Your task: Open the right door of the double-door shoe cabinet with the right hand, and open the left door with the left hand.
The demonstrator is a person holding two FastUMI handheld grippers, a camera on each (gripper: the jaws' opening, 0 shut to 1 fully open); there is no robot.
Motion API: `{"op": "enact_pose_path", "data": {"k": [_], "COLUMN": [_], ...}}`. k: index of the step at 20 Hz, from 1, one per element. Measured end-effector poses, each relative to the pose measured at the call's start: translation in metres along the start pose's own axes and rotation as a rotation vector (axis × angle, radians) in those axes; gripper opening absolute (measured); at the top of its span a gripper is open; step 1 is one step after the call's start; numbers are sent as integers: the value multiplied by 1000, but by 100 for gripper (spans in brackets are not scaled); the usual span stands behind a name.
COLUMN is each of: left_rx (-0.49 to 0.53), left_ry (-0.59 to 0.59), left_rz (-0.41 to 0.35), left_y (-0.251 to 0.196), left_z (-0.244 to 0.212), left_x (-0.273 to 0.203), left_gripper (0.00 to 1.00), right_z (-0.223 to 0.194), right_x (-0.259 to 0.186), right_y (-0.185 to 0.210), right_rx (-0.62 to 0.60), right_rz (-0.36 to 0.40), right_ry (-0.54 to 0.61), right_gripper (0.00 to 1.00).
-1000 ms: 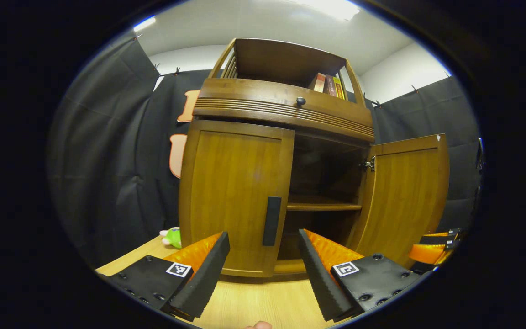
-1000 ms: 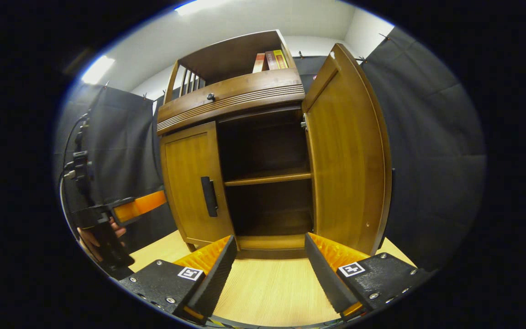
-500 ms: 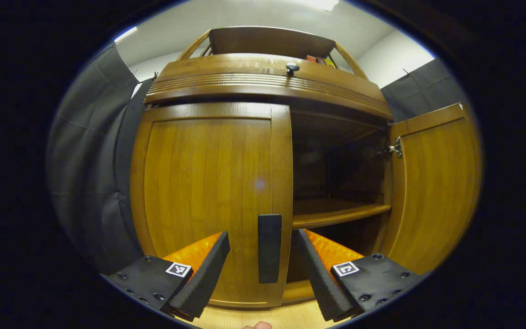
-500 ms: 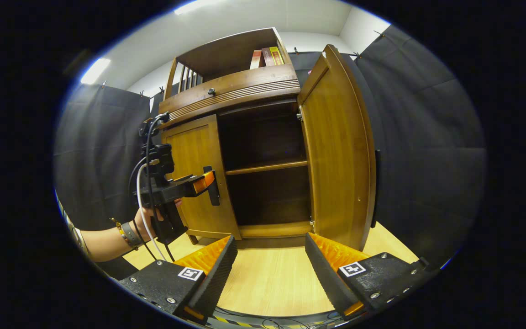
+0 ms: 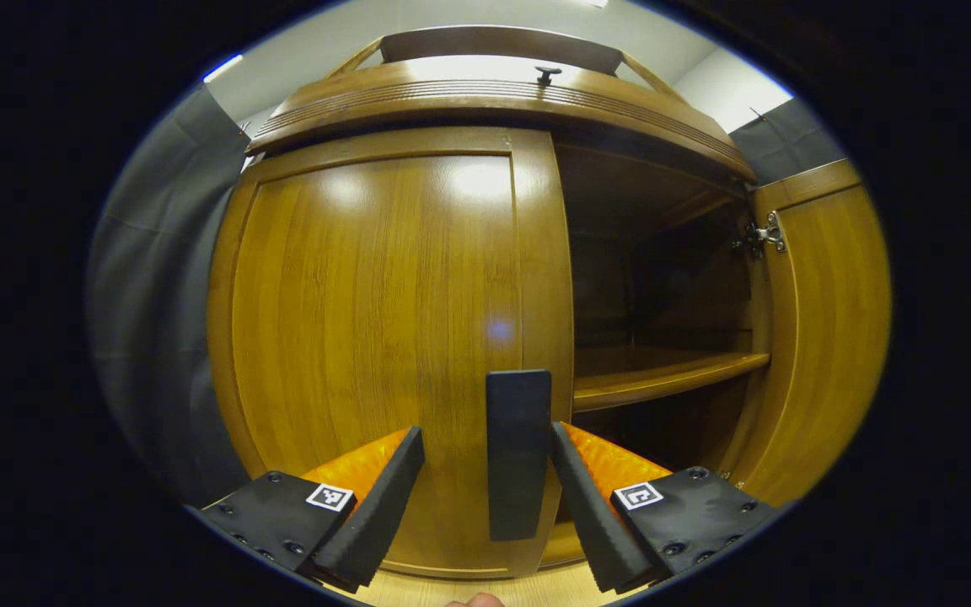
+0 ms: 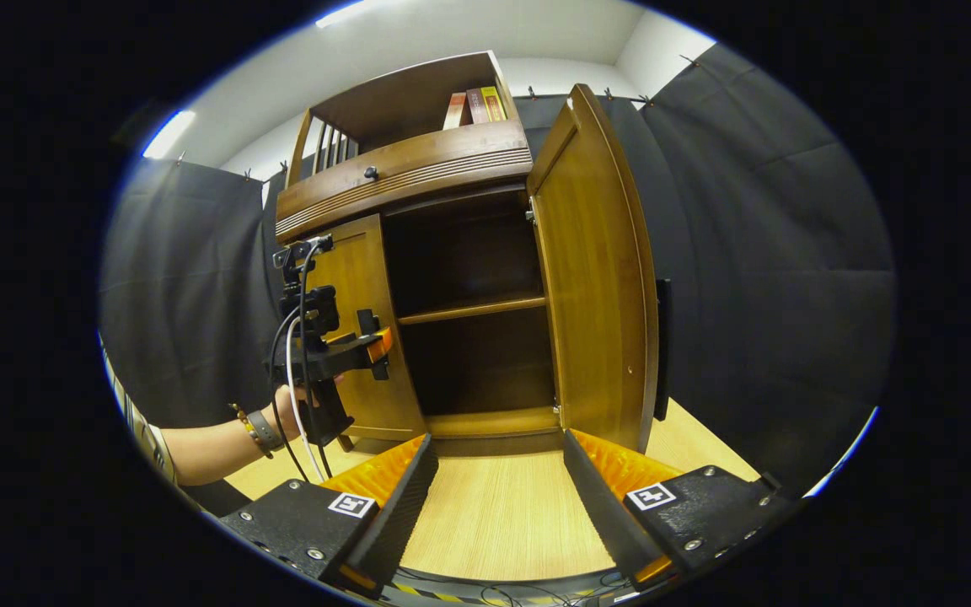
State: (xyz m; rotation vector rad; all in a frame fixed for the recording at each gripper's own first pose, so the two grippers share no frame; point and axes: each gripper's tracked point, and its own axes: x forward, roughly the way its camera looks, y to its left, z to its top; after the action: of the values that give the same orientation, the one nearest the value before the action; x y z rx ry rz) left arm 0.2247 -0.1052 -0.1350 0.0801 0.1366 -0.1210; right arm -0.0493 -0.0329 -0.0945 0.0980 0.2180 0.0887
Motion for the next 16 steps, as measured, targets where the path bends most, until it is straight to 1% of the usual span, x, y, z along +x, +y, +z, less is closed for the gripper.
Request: {"op": "enact_pose_path", "data": {"k": [1,3,5,6,8,9,11,12,13,14,15,16], "left_rx": [-12,-4,-1,-5,-11,-19,-45,-53,-54,-53,-55,-49], "left_ry": [-3,-4,-6,-6,-7,-4,-2,1,0,1,-4,-6], "left_rz": [-13,-14,-16,-14,-12,-14,-28,-33,-42,-47,-56,-40], "left_y": [-3,-2,-3,-3,-1,-2,-6,-11,-15,-18,-21,-19], "left_z": [-1,-1,0,0,-1,-1,1,-1,-2,-3,-2,-3], "left_x": [-1,-2,-1,-1,-1,-1,0,1,1,1,0,0], "left_gripper": [95,95,99,95,96,98,84,77,70,63,57,50], "right_z": [1,2,3,3,2,2,3,3,2,1,0,-1], "right_x": [1,3,5,6,7,7,5,4,3,2,1,-1], "right_y": [-2,-2,-1,0,0,0,0,0,-1,-1,-1,0], "right_rx": [-1,-1,7,12,17,16,10,6,3,2,3,4], "right_rz": [-2,-2,6,9,6,4,-1,-4,-9,-11,-11,-11], "right_ry": [-1,-4,-4,-3,0,-1,-5,-4,-3,0,2,3], "right_gripper": [93,93,93,93,93,100,100,93,93,100,100,100]}}
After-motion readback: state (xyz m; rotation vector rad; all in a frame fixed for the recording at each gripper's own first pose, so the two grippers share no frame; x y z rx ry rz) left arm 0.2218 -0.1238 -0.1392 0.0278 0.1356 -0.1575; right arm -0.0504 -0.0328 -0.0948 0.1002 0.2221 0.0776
